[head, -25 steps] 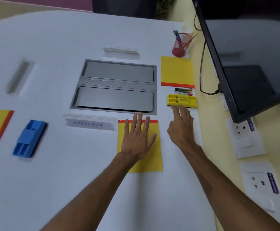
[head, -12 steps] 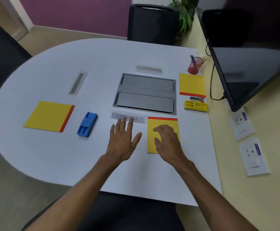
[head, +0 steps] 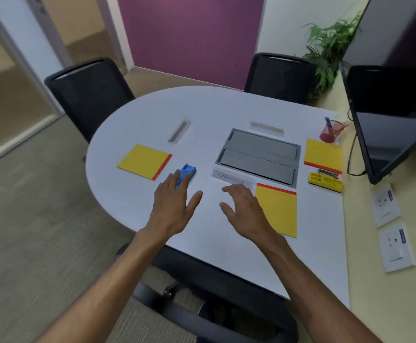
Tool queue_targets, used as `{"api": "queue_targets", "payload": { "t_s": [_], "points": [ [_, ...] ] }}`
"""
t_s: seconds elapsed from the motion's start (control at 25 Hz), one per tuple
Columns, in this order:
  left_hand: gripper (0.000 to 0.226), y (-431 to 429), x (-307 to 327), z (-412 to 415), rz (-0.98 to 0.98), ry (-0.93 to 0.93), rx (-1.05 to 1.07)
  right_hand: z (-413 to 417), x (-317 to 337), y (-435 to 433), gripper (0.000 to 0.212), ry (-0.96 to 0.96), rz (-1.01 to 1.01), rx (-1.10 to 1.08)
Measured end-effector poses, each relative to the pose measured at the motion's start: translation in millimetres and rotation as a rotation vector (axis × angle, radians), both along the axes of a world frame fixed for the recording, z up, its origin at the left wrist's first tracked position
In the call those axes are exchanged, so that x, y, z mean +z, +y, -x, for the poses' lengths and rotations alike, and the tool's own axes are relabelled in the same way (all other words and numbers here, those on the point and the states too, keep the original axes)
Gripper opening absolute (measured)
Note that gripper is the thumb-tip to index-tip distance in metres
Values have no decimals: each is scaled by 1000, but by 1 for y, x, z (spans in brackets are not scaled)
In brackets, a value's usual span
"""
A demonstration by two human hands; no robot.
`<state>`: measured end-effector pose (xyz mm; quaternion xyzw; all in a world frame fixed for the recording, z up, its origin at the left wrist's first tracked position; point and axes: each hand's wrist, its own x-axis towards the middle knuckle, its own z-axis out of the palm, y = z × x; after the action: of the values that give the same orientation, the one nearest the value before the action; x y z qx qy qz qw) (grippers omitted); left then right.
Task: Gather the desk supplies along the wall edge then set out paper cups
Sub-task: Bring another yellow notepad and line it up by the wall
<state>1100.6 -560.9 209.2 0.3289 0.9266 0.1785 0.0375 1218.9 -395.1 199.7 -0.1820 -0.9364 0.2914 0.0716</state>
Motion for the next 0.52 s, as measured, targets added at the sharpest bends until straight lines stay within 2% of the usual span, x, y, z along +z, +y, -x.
{"api": "queue_targets", "payload": {
  "t_s": [0.52],
  "points": [
    [65,-150,41,1,-62,67,226,47,42,-104,43,85,-44,246]
  ]
}}
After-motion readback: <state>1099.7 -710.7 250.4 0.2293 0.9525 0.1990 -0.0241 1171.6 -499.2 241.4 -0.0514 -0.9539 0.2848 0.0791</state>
